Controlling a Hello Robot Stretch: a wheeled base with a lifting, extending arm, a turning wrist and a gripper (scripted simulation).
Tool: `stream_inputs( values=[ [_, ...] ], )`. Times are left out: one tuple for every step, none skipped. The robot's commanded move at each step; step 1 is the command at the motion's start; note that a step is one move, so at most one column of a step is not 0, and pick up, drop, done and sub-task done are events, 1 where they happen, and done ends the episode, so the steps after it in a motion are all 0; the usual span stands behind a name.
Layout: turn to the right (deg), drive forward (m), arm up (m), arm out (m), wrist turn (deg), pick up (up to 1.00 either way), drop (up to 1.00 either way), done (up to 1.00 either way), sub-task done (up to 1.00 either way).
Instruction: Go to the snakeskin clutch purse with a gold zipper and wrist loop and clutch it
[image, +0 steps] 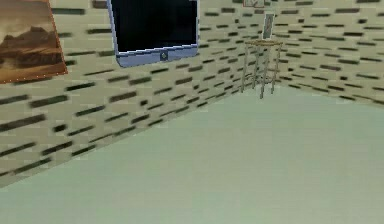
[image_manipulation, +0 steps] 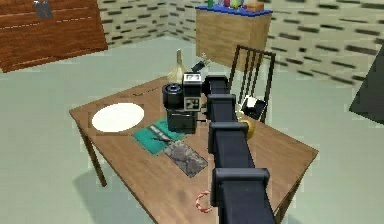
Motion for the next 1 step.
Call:
stream_inputs(
  values=[
    [0.0, 0.00, -0.30, 0.00, 0.0, 0.00, 0.00, 0.00, 0.00]
  ],
)
